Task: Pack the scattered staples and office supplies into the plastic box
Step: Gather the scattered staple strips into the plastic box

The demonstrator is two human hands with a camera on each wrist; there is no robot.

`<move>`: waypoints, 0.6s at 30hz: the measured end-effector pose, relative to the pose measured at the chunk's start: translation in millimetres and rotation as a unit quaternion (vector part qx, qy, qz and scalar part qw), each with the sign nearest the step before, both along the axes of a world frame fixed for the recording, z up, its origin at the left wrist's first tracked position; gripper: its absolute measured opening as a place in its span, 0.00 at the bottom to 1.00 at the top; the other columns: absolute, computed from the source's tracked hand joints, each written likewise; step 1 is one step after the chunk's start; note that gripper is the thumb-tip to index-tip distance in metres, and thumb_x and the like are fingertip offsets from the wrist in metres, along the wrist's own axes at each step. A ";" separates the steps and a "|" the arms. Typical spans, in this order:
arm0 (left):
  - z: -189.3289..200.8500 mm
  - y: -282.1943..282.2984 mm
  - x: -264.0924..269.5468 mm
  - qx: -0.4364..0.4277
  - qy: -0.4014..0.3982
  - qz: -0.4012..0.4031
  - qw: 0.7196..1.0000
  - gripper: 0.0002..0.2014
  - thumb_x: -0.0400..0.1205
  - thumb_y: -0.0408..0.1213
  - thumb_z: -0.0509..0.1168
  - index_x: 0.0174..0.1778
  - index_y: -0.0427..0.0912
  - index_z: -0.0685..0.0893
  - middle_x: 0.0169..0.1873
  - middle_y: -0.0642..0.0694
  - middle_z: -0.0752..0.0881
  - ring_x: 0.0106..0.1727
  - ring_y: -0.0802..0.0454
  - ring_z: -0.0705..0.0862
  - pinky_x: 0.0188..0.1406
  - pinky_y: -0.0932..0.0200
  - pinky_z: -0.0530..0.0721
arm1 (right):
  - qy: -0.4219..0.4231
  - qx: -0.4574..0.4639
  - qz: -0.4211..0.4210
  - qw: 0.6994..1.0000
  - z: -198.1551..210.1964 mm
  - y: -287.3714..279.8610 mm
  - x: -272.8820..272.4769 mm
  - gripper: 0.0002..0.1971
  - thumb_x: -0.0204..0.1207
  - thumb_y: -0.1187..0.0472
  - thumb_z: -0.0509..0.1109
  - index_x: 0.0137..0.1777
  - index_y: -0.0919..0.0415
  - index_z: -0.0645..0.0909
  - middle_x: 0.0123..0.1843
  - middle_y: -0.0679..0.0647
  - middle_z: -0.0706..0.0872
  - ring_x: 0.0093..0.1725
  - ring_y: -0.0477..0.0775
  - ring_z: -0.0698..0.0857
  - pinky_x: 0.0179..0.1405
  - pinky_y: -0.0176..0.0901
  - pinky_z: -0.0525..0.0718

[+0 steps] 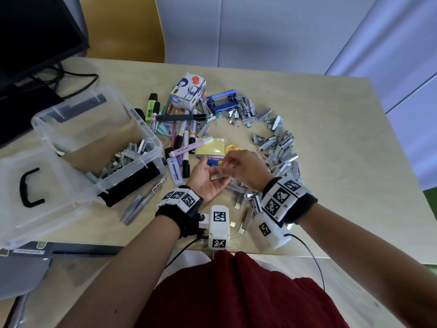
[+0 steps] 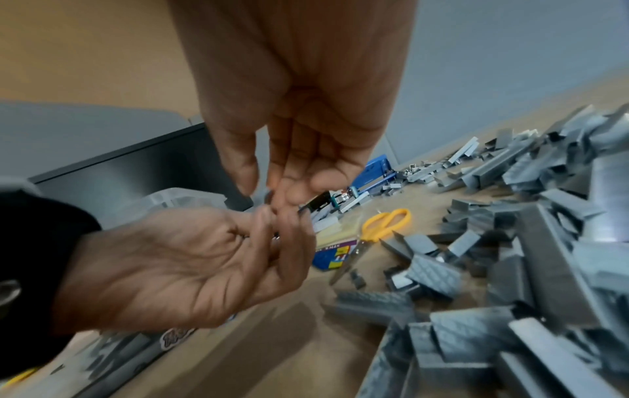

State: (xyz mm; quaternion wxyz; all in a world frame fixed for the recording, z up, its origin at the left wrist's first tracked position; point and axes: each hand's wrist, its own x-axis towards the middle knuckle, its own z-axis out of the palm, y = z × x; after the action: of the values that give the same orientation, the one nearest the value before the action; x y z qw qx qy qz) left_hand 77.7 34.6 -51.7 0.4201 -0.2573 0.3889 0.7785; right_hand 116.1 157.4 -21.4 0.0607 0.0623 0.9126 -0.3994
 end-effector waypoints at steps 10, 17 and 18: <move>-11.0 -0.5 -4.7 -0.123 -0.001 -0.050 0.991 0.16 0.84 0.38 0.56 0.29 0.41 0.68 0.10 0.51 0.68 0.10 0.59 0.70 0.09 0.73 0.67 | -0.091 0.164 -0.056 0.981 -25.2 33.0 -11.8 0.11 0.75 0.60 0.67 0.52 0.67 0.81 0.53 0.61 0.84 0.53 0.60 0.82 0.51 0.48 0.81; -10.6 0.8 -3.6 -0.099 0.009 -0.030 0.995 0.16 0.83 0.36 0.62 0.29 0.43 0.68 0.11 0.51 0.70 0.11 0.59 0.71 0.09 0.72 0.69 | -0.111 0.270 0.002 0.956 -28.7 18.6 -12.4 0.10 0.74 0.66 0.67 0.54 0.68 0.77 0.54 0.63 0.82 0.55 0.64 0.82 0.50 0.50 0.81; -9.3 1.1 -3.0 -0.094 0.013 -0.021 0.995 0.14 0.82 0.33 0.63 0.30 0.41 0.70 0.12 0.50 0.72 0.12 0.60 0.72 0.10 0.72 0.71 | -0.119 0.254 -0.004 0.960 -29.1 20.6 -13.7 0.12 0.73 0.66 0.68 0.55 0.69 0.78 0.54 0.63 0.83 0.55 0.63 0.82 0.51 0.51 0.82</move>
State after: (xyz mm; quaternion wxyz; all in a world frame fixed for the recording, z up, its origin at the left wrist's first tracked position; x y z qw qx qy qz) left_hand 74.7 35.7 -61.0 0.4056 -0.2768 0.4712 0.7327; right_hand 102.5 178.0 -50.6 0.1492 0.1263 0.9700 -0.1446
